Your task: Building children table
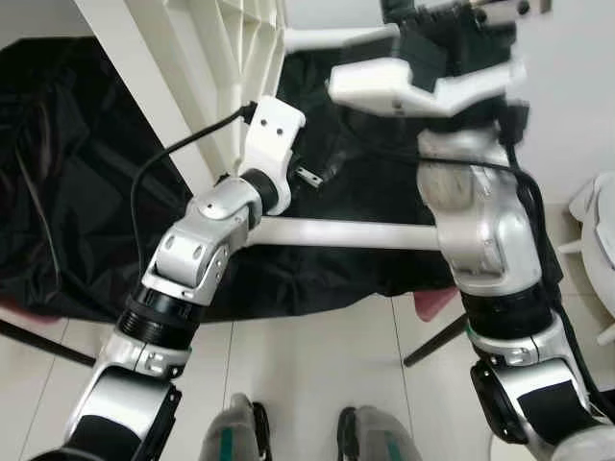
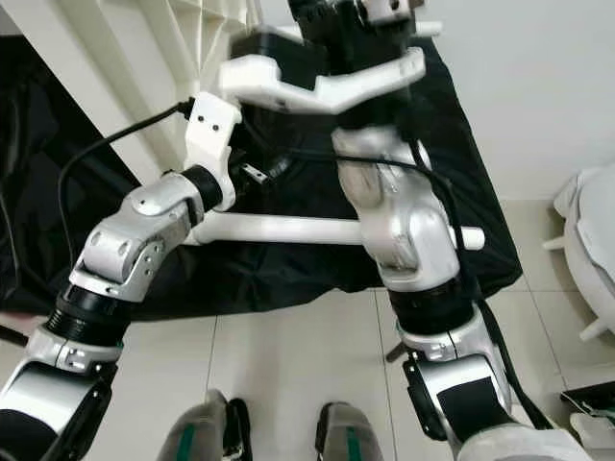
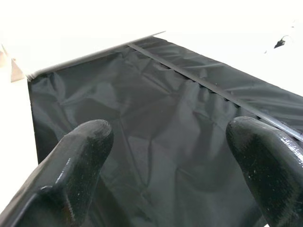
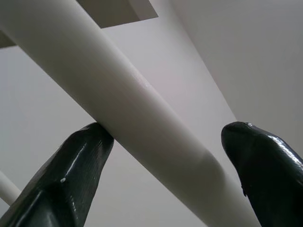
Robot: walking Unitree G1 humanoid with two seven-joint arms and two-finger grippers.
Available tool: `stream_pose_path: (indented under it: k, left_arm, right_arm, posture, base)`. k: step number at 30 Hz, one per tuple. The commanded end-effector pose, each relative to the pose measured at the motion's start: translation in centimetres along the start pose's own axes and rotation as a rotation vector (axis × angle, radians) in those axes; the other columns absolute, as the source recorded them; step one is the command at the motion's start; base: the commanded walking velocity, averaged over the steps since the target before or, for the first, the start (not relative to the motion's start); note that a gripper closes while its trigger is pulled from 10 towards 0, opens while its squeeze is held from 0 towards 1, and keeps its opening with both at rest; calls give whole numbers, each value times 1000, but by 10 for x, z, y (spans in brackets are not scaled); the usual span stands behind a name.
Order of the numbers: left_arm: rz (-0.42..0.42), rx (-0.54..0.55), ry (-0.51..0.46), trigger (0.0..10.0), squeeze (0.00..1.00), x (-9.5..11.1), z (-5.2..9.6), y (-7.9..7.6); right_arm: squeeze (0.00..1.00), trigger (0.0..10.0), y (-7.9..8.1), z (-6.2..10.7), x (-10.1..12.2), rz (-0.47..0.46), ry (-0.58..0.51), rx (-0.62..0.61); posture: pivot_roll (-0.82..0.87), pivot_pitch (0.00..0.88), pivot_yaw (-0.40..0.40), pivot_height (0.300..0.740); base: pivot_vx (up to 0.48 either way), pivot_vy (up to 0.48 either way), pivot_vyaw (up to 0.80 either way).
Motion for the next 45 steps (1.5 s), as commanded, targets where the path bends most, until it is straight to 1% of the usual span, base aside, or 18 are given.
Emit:
stream_pose_path:
  k: [1,5,8,13,14,16,17,19,26,33,34,35,37,38,39,41,43,45]
  left_arm:
    - [-12,-10,7,10000,0,-3,0,-1]
    - [-10,-7,10,10000,0,-4,2,1]
    - [-10,-10,12,10000,0,-4,2,1]
    - [-12,-15,17,10000,0,-4,3,1]
    - [-11,-19,26,10000,0,-7,3,0]
    - [-9,-23,31,10000,0,-8,4,0]
    - [-4,-26,34,10000,0,-8,4,-1]
    - [-2,-28,36,10000,0,-9,4,-1]
    - [-6,-36,44,10000,0,-9,6,-3]
    - [-10,-35,48,10000,0,-9,6,-2]
    - [-10,-31,50,10000,0,-9,7,-2]
    - [-10,-31,50,10000,0,-9,7,-2]
    - [-13,-27,56,10000,0,-10,9,-2]
    - [-13,-27,56,10000,0,-10,9,-2]
    - [-13,-23,62,10000,0,-12,11,-1]
    - [-13,-23,62,10000,0,-12,11,-1]
    - [-22,-25,78,10000,0,-16,14,-3]
    - [-27,-29,85,10000,0,-18,15,-4]
  right_arm:
    - [0,10000,-9,1,5,-9,-25,-46]
    - [0,10000,-24,-4,13,3,-43,-121]
    - [0,10000,-24,-2,17,17,-73,-125]
    - [0,10000,-22,4,14,-63,-59,-118]
    - [584,10000,-15,12,13,-32,-52,-98]
    - [584,10000,-10,16,12,-17,-46,-84]
    - [1000,10000,-8,17,11,-42,-36,-72]
    - [1000,10000,-6,19,11,-49,-30,-61]
    - [992,10000,6,37,14,138,-51,-61]
    - [980,10000,14,49,4,126,23,-54]
    - [690,10000,24,55,-4,70,99,-2]
    - [690,10000,24,55,-4,70,99,-2]
    - [0,10000,47,68,-9,-19,196,123]
    - [0,10000,47,68,-9,-19,196,123]
    - [0,10000,66,84,-14,-119,299,237]
    - [0,10000,66,84,-14,-119,299,237]
    - [0,10000,91,108,-11,-263,400,406]
    - [0,10000,98,116,-10,-289,422,457]
  posture:
    - [-149,69,80,740]
    - [-146,75,85,740]
    - [-144,77,87,740]
    - [-137,83,96,740]
    - [-128,86,101,740]
    - [-128,86,101,740]
    - [-126,87,106,740]
    - [-126,87,106,740]
    - [-116,101,116,740]
    - [-114,101,116,740]
    - [-99,106,114,740]
    - [-99,106,114,740]
    - [-93,108,110,740]
    - [-93,108,110,740]
    - [-86,112,101,740]
    - [-86,112,101,740]
    - [-81,116,88,740]
    - [-80,116,85,740]
  base:
    - [0,0,0]
    - [0,0,0]
    - [0,0,0]
    - [0,0,0]
    - [0,0,0]
    - [0,0,0]
    - [0,0,0]
    - [0,0,0]
    - [0,0,0]
    - [0,0,0]
    - [0,0,0]
    - [0,0,0]
    - [0,0,0]
    - [0,0,0]
    - [0,0,0]
    - [0,0,0]
    - [0,0,0]
    - [0,0,0]
Point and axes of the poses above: a point about 5 cm out from each wrist's last joint towards the gripper, its own z axis pointing back from the gripper into the wrist, its own x axis along the axis of the wrist's last joint, y = z × x, the point moved 6 cm from there along -z, pointing out of the wrist towards the gripper, and after that the axes turned 3 degrees about z, right-handed, at the moved point
